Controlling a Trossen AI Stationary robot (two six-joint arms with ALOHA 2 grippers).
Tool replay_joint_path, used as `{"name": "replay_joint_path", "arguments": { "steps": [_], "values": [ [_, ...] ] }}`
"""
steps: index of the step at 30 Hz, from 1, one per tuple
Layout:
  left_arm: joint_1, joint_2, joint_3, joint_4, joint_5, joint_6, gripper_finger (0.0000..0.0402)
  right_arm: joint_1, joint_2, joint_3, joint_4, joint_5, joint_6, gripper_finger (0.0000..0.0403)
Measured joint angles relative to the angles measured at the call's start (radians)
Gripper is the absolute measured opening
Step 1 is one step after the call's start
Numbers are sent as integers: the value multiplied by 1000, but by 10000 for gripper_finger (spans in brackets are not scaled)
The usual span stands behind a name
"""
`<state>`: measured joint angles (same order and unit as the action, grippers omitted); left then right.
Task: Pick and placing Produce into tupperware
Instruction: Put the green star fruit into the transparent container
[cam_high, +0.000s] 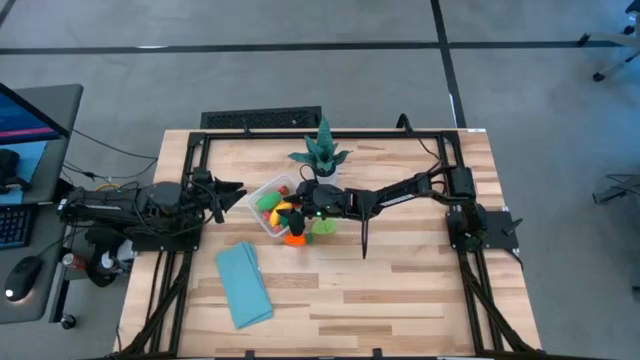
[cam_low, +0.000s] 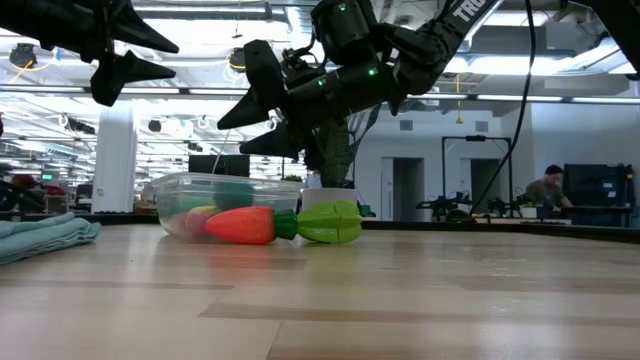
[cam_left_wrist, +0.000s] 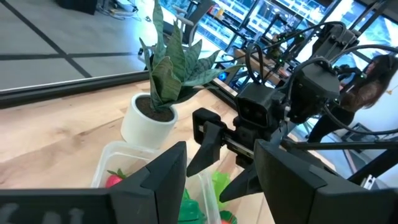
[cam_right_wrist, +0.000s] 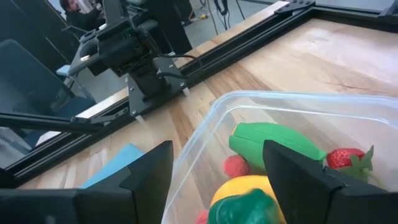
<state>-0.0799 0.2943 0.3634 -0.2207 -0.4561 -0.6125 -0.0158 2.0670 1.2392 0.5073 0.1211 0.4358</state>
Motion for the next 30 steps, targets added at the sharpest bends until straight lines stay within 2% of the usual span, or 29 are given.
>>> {"name": "replay_joint_path", "arguments": {
  "steps": [4, 13, 17, 24, 26, 30],
  "values": [
    [0, 0, 0, -16, 1, 0, 178, 3, 0, 4, 0, -17, 0, 245],
    [0, 0, 0, -61, 29, -28, 178, 34, -1, 86, -7, -229, 1, 245],
    [0, 0, 0, -61, 28, -37, 178, 43, -51, 122, -84, -315, 10, 245],
    [0, 0, 0, -71, 38, -63, 178, 49, -205, 126, -359, -328, -60, 245],
    [0, 0, 0, -92, 73, -81, 178, 48, -244, 127, -478, -328, -68, 245],
    [0, 11, 0, -113, 208, -96, 178, 48, -300, 127, -768, -327, -41, 245]
  ]
}}
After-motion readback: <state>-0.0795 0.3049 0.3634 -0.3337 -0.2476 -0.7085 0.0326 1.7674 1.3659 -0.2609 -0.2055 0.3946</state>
